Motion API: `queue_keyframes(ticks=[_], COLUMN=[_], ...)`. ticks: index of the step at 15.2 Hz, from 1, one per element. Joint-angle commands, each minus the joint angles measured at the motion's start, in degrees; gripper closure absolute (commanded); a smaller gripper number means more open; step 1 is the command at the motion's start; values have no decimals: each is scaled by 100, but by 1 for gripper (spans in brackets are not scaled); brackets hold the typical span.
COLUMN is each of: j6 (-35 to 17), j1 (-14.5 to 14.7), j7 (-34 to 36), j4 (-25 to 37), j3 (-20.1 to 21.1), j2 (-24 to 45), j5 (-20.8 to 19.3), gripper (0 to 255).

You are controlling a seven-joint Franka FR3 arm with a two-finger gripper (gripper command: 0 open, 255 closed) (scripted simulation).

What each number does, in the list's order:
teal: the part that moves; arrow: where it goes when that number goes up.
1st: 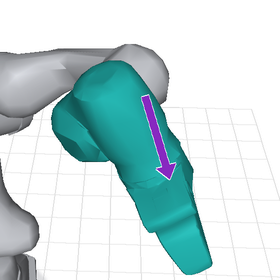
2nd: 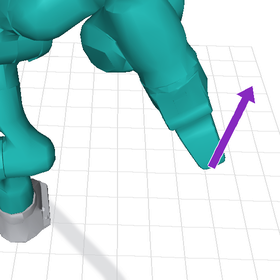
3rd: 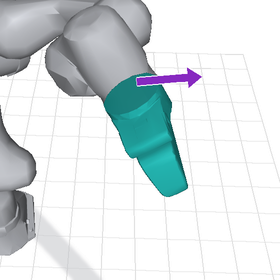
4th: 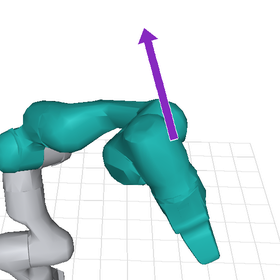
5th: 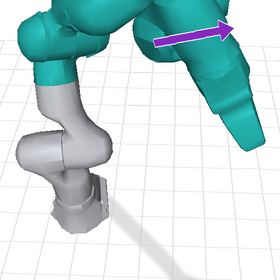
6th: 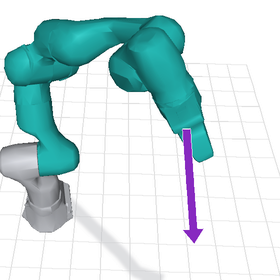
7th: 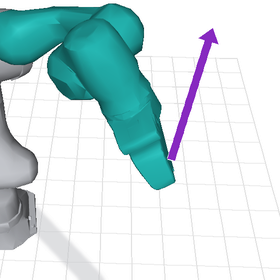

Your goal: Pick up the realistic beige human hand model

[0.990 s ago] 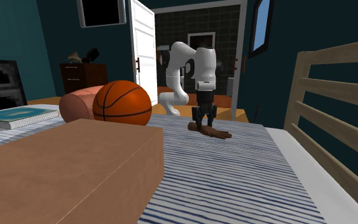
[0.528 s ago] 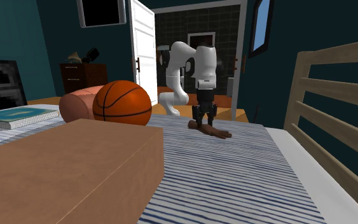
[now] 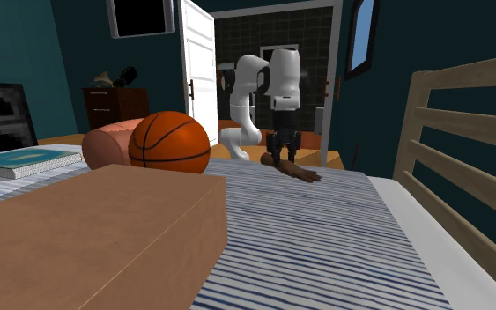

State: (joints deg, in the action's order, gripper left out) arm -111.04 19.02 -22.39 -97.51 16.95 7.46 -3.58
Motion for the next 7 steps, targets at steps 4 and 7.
queue_keyframes(ticks=[4,7], j6=[403,492], j1=[13,16], j7=[-3,-5], j4=[407,500], j3=[9,11], j2=[5,9], j5=[3,3], gripper=[255,255])
